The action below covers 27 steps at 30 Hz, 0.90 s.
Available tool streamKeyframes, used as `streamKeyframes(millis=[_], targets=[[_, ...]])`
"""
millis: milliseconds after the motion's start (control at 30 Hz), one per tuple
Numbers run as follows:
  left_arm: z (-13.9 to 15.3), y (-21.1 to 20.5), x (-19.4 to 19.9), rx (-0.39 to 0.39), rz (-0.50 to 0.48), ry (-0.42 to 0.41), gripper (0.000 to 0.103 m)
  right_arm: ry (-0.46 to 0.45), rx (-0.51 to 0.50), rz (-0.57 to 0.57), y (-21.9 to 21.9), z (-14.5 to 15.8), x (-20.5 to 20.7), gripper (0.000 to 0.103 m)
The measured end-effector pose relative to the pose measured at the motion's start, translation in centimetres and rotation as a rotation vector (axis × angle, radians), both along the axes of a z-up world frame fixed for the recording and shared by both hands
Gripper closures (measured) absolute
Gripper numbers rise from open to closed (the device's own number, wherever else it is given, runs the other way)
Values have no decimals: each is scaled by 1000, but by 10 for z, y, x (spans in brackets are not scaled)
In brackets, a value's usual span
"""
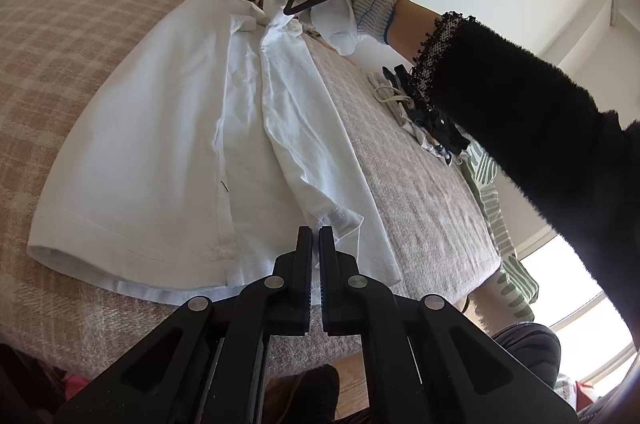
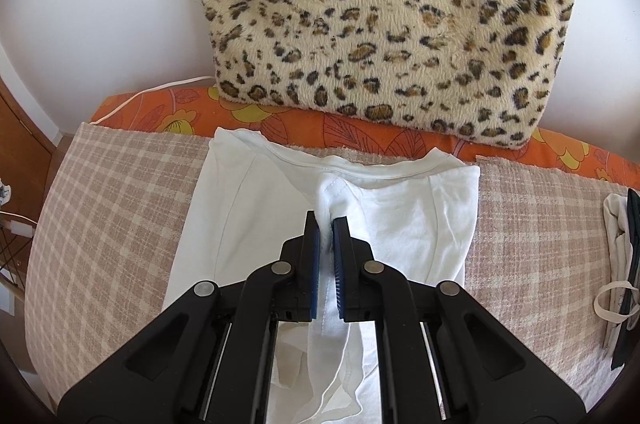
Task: Fold small clothes
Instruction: 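Fold the held side over onto the first fold with the right gripper, then open both grippers and release the folded shirt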
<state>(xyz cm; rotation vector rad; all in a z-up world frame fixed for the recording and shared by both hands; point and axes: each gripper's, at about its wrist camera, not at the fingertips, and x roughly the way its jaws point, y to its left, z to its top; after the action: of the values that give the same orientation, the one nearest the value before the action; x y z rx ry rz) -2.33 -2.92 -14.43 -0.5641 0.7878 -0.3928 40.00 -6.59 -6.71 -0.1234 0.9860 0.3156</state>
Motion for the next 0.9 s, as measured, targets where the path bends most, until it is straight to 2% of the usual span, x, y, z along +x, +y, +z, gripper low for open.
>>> streamKeyframes(millis=[167,300,333,400,433,467,567,633,700,833,867,900], targets=[[-5,4,-1,12,-4,33,101,51,28,3,-1,-15,2,95],[-3,7,-1,18,6,33,101,51,61,33,3,-12,-1,95],[-2,6,-1,19,5,36,101,61,70,45,5,-11,-1,93],[-3,7,-2,15,3,44,101,91,102,64,8,-7,0,70],[-2,8,-3,16,1,48,101,76,108,59,7,-3,-1,47],[-2,8,-4,20,4,51,101,44,116,54,6,4,-4,38],[0,10,-5,19,6,53,101,9,201,57,-6,26,-9,38],[4,11,-7,28,12,45,97,-4,244,48,-17,39,-14,38],[7,13,-8,29,16,39,90,-24,258,46,-29,50,-23,38],[15,18,-11,49,15,22,90,-33,304,53,-58,63,-52,38],[17,21,-11,54,17,23,87,-37,301,46,-66,64,-62,38],[19,22,-10,59,18,28,80,-33,301,45,-74,64,-72,38]])
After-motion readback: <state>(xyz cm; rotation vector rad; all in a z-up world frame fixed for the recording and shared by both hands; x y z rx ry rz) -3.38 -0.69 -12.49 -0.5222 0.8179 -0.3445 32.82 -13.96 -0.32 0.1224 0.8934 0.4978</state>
